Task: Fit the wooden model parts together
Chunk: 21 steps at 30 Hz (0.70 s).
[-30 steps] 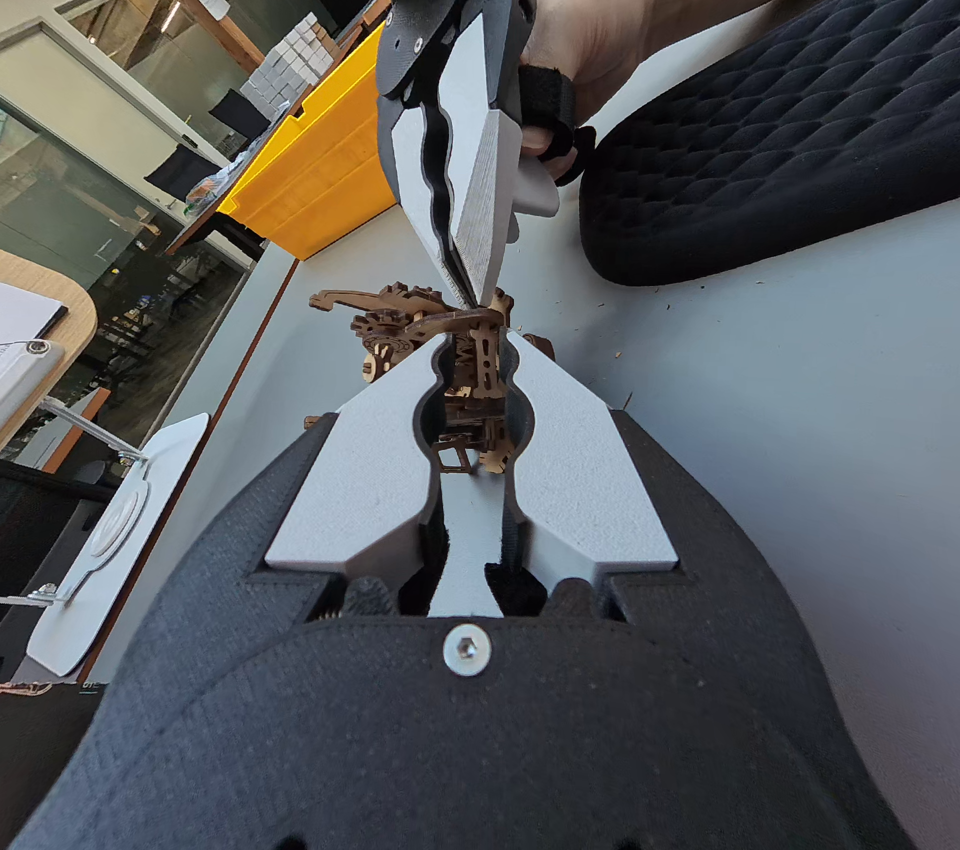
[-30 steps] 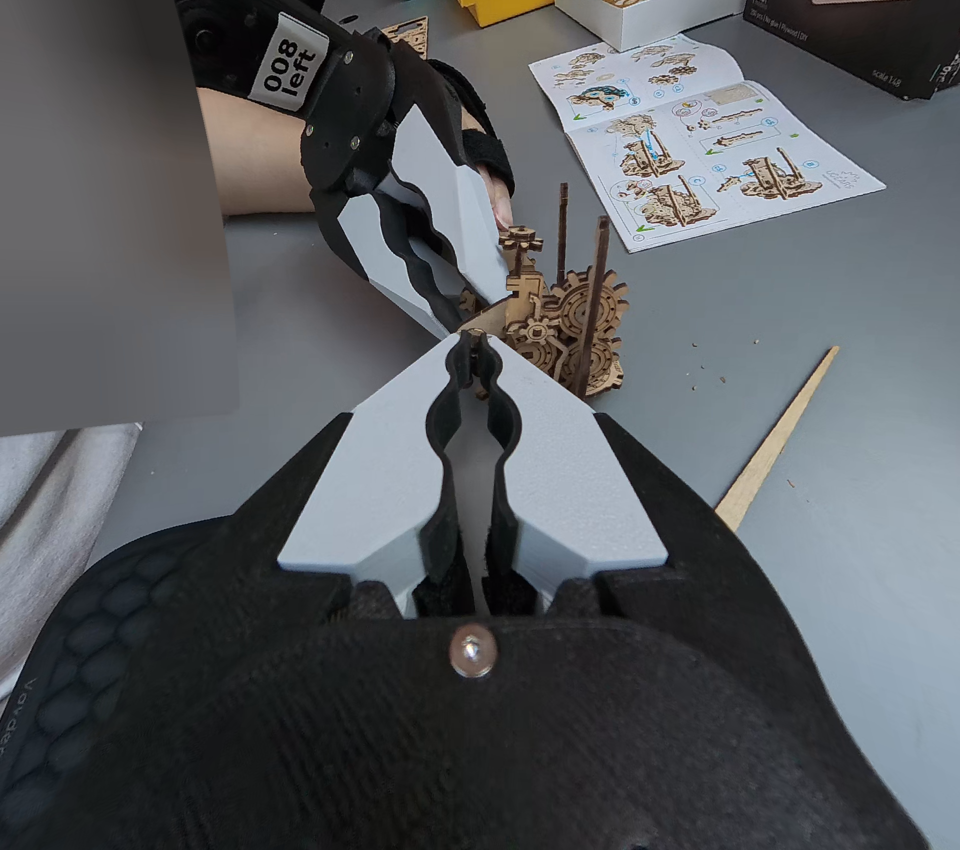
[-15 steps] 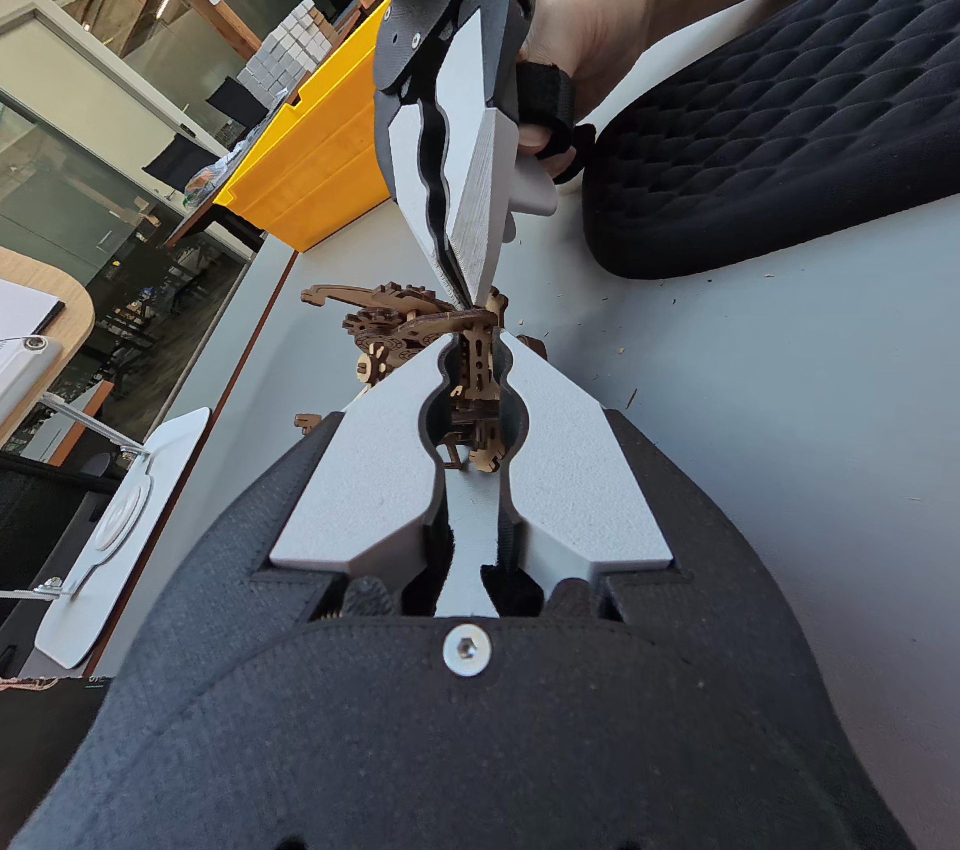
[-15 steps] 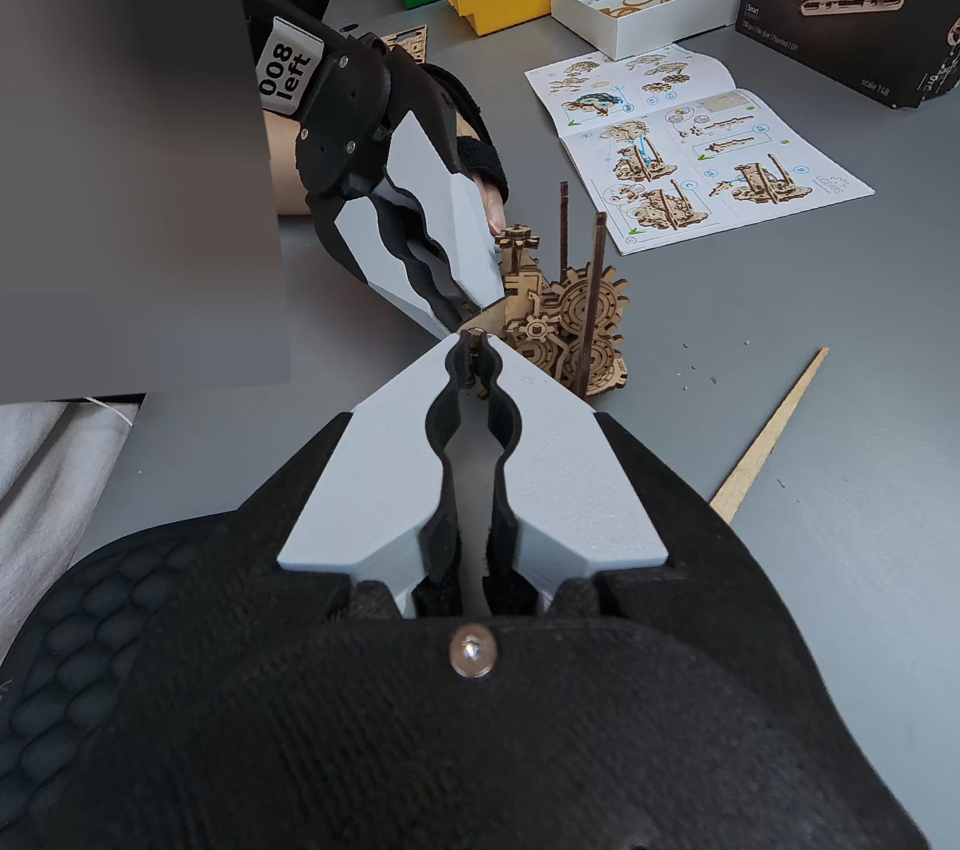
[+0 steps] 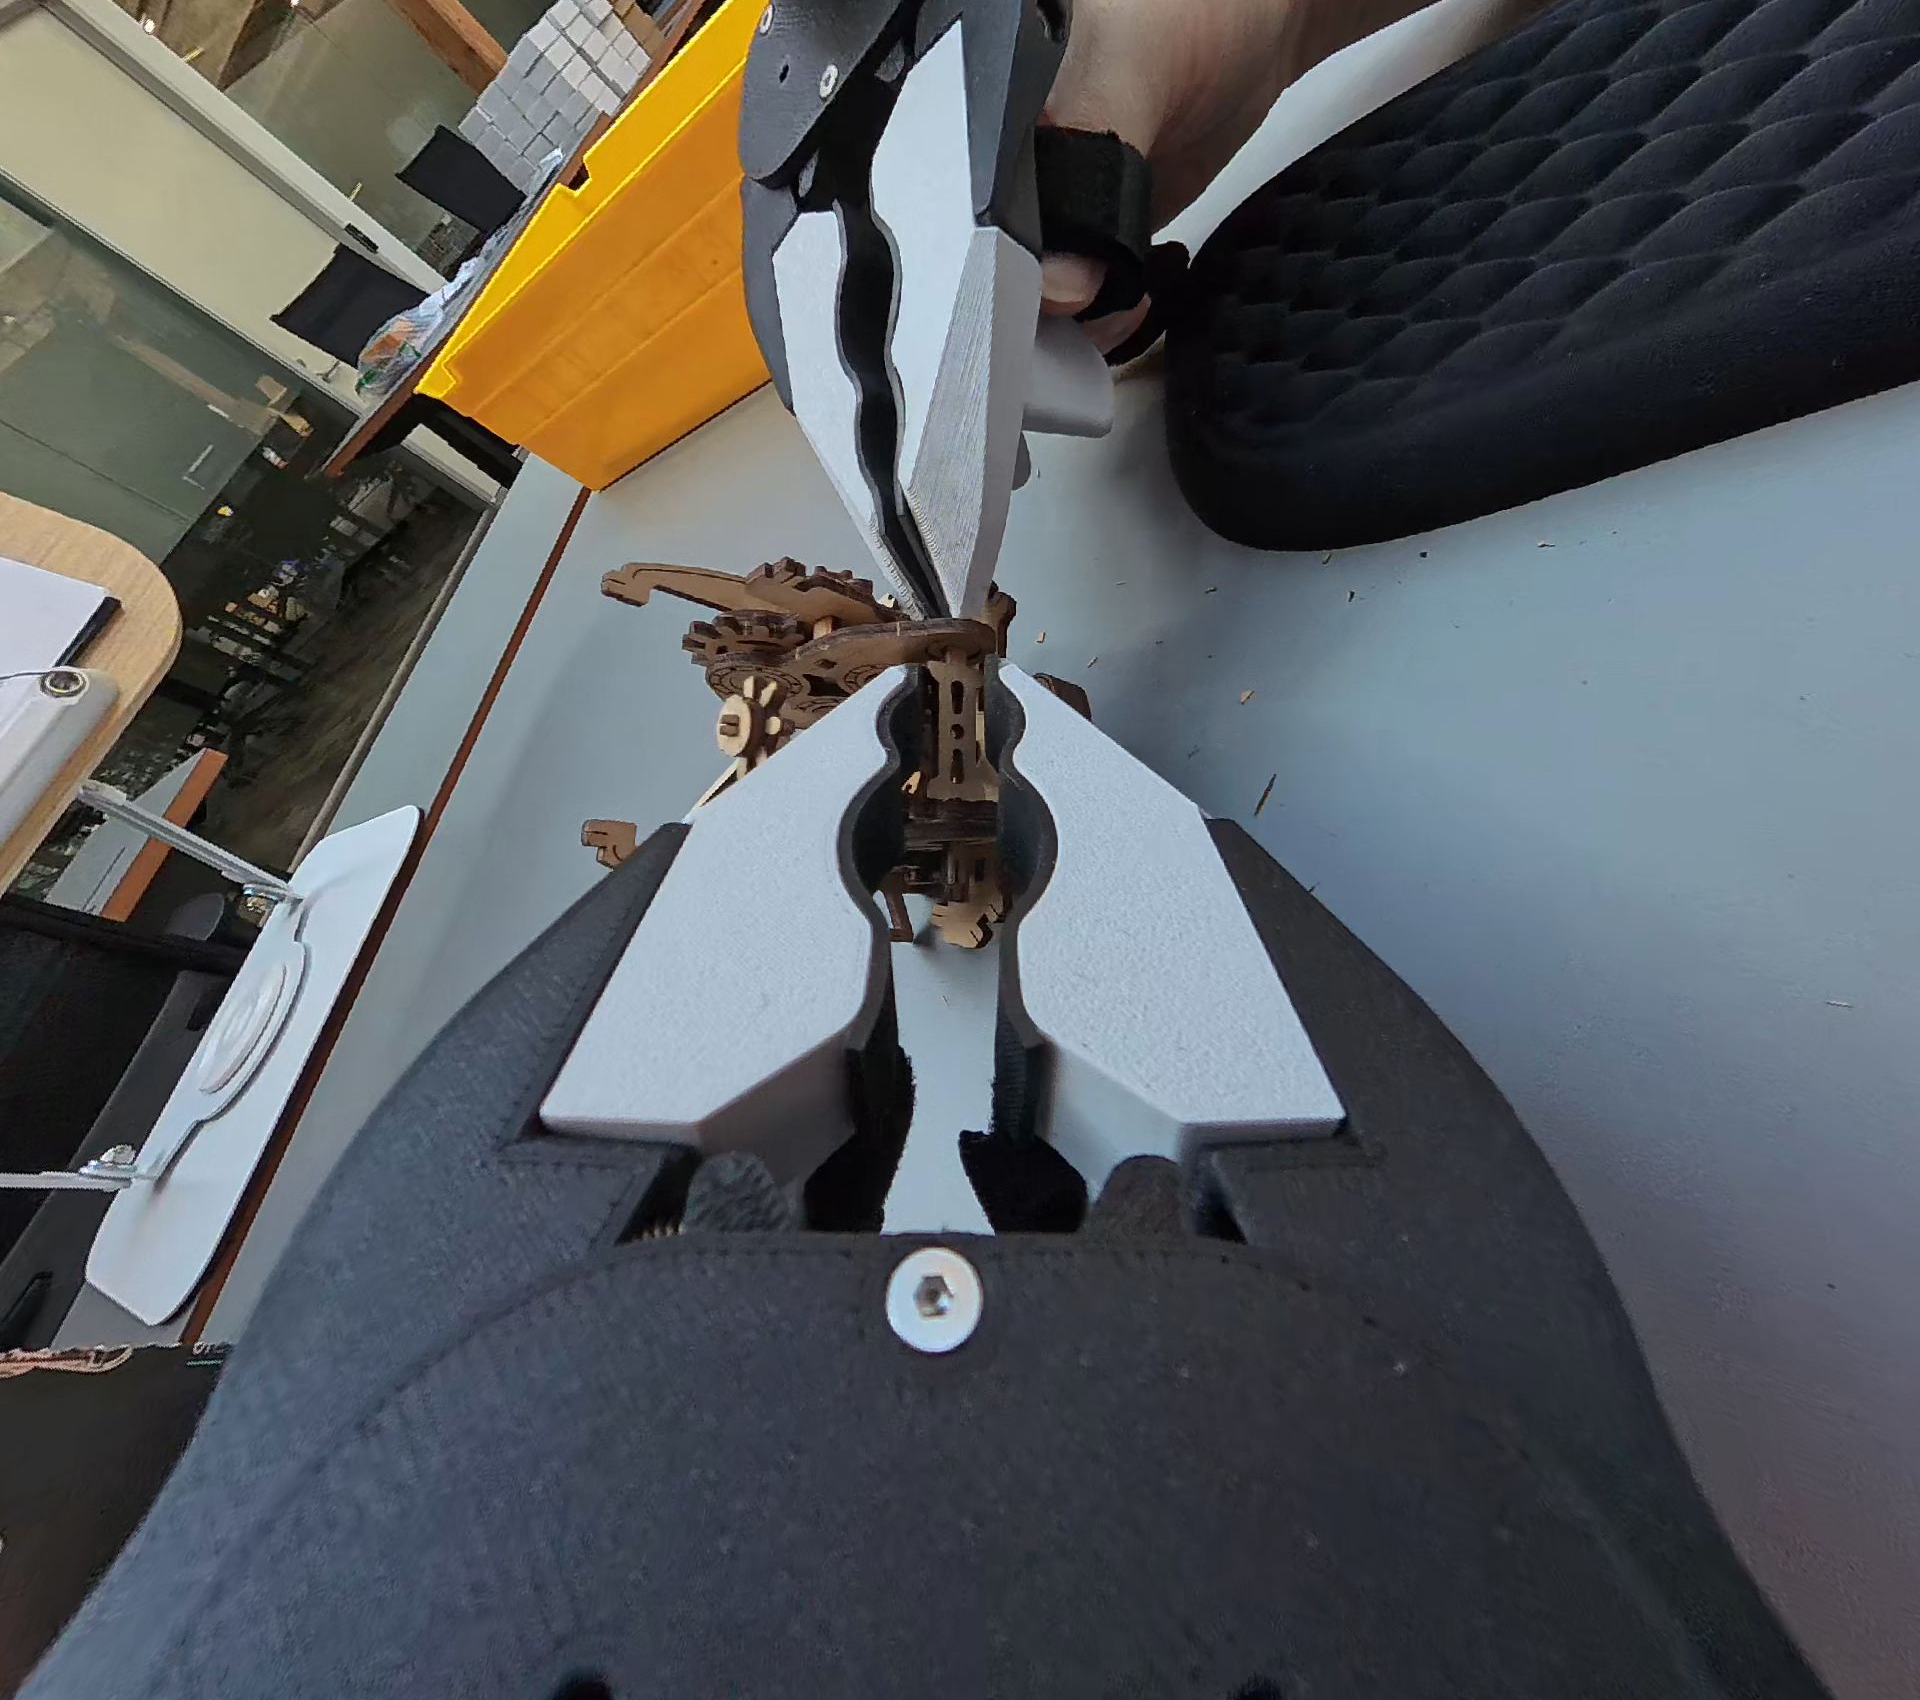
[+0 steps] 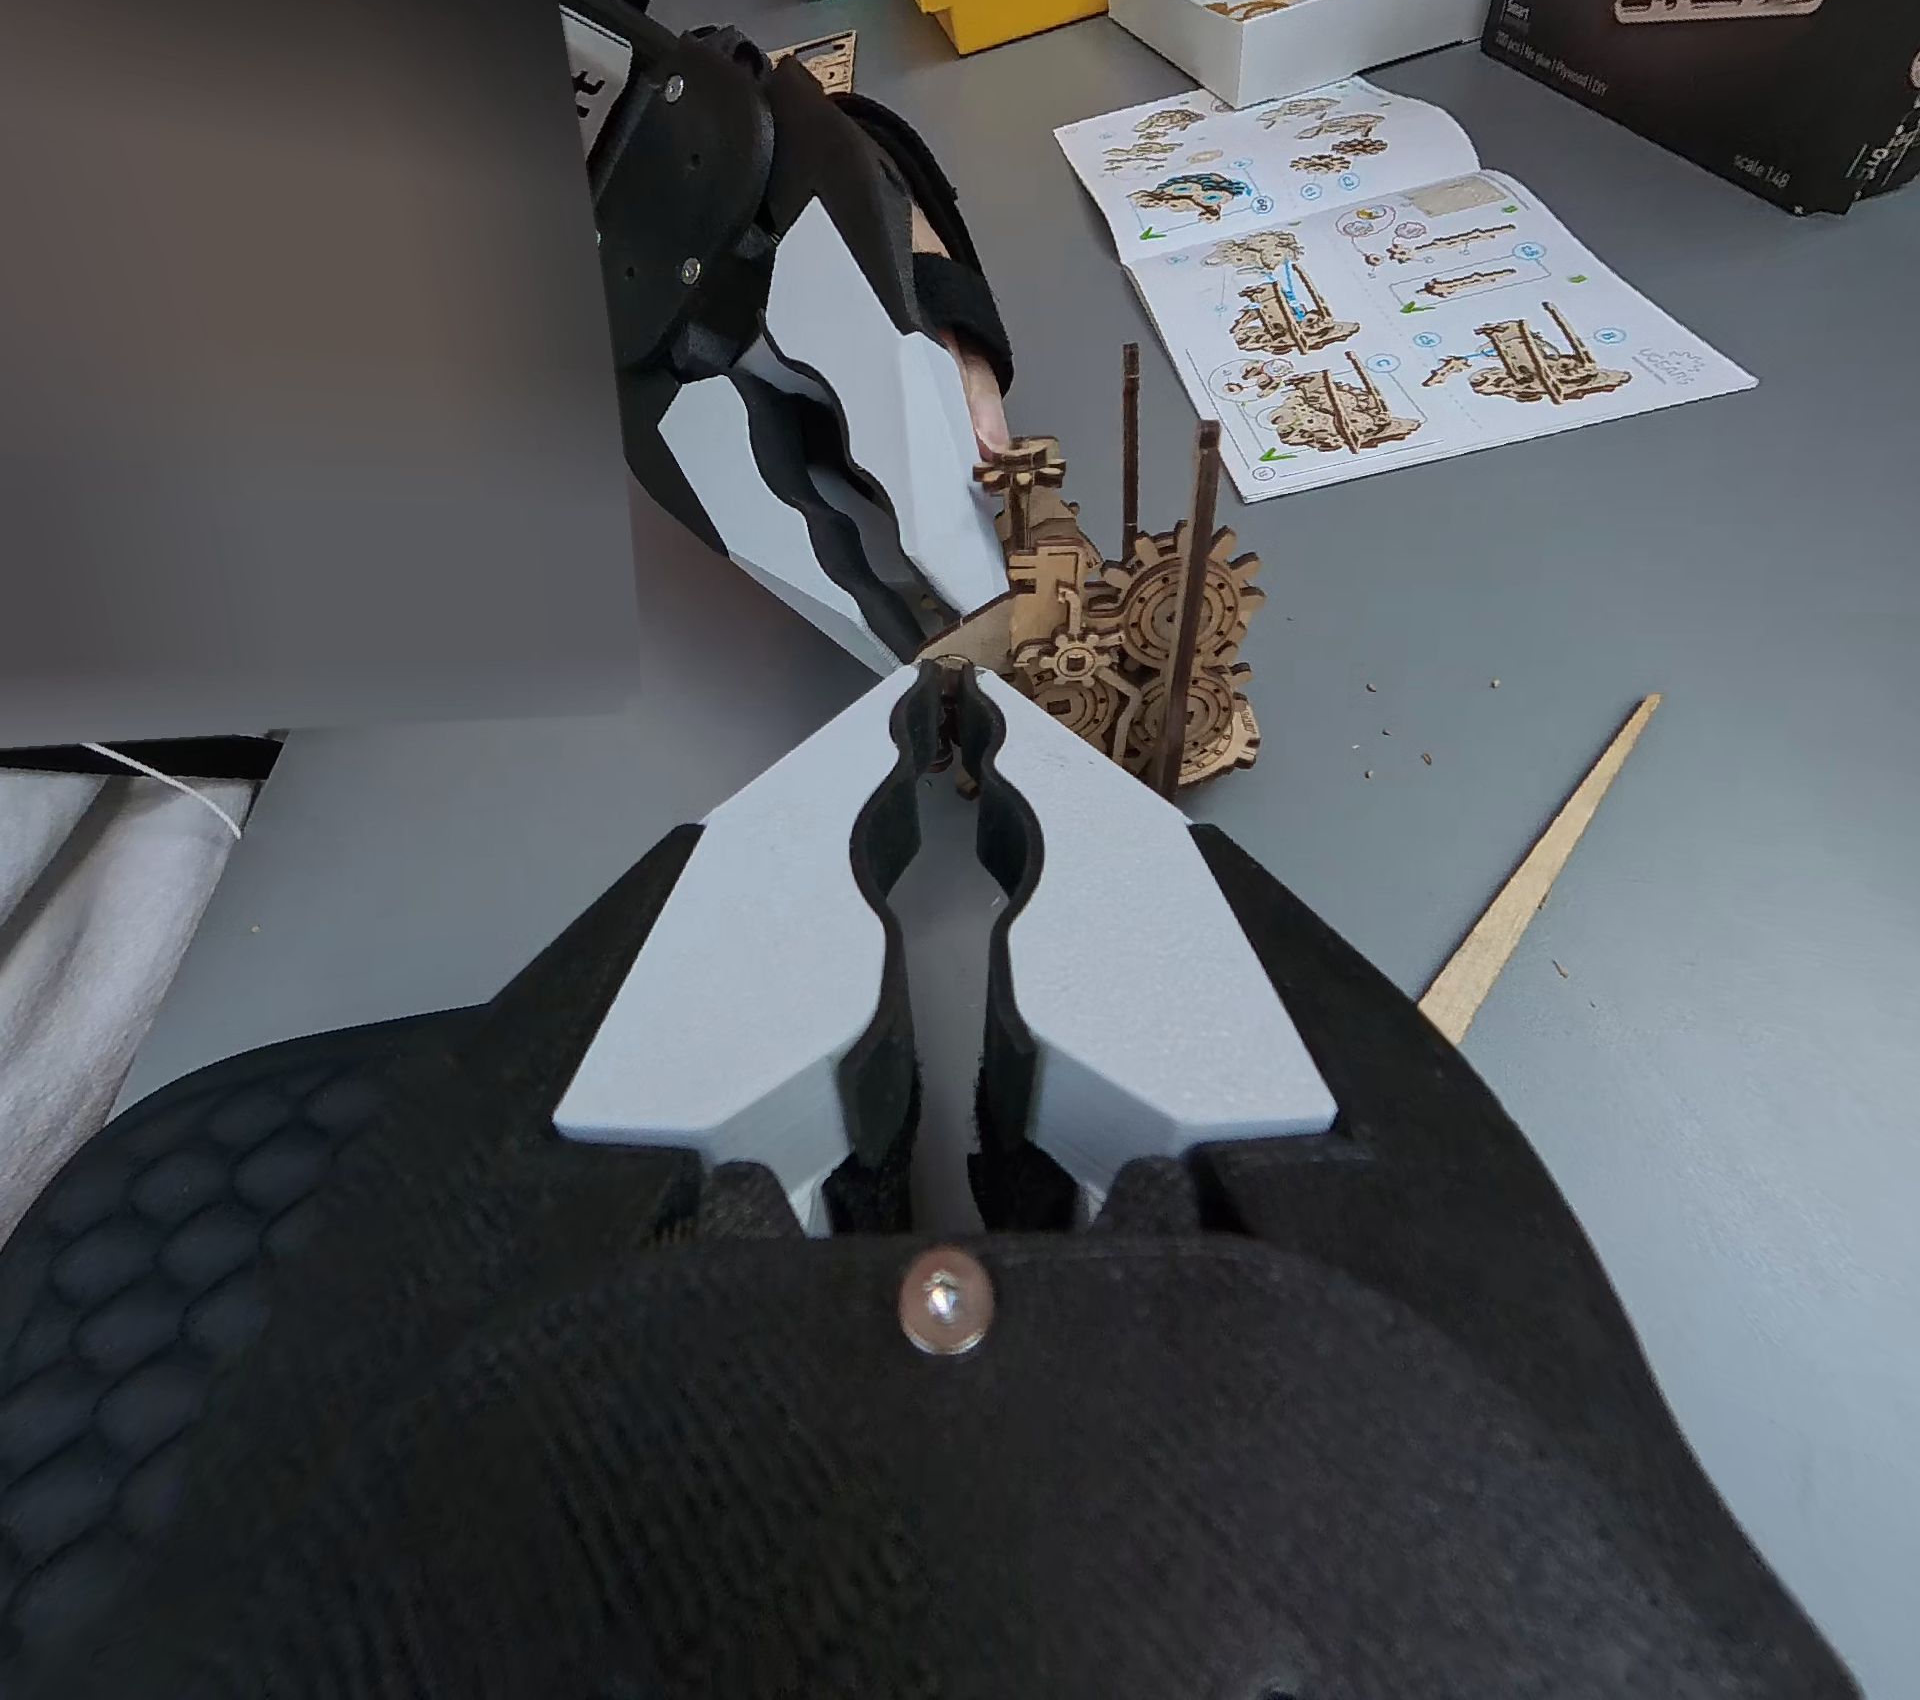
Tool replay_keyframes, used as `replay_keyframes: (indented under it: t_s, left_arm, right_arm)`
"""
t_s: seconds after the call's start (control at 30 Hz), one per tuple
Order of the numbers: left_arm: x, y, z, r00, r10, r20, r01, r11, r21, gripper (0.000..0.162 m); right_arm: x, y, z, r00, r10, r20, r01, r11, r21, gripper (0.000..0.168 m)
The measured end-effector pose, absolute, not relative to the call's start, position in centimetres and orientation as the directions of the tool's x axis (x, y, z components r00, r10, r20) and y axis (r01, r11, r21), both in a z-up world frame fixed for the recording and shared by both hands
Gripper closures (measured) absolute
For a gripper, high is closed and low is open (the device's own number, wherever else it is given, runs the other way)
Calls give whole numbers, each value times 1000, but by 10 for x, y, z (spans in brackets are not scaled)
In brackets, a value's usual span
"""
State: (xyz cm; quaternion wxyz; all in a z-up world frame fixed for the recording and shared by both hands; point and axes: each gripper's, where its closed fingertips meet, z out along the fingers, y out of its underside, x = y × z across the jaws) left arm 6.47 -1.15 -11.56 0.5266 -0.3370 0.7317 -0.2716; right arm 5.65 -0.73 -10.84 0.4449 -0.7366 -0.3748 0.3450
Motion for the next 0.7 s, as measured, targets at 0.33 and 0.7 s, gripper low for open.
replay_keyframes:
  t_s: [0.33,0.7]
  left_arm:
    - [64,-11,-116,-219,-790,-573,-217,612,-761,155]
    - [58,-13,-114,-238,-777,-582,-220,627,-747,155]
  right_arm:
    - [55,-6,-108,495,861,-118,270,-282,-921,167]
    - [55,-8,-108,493,861,-127,275,-292,-916,167]
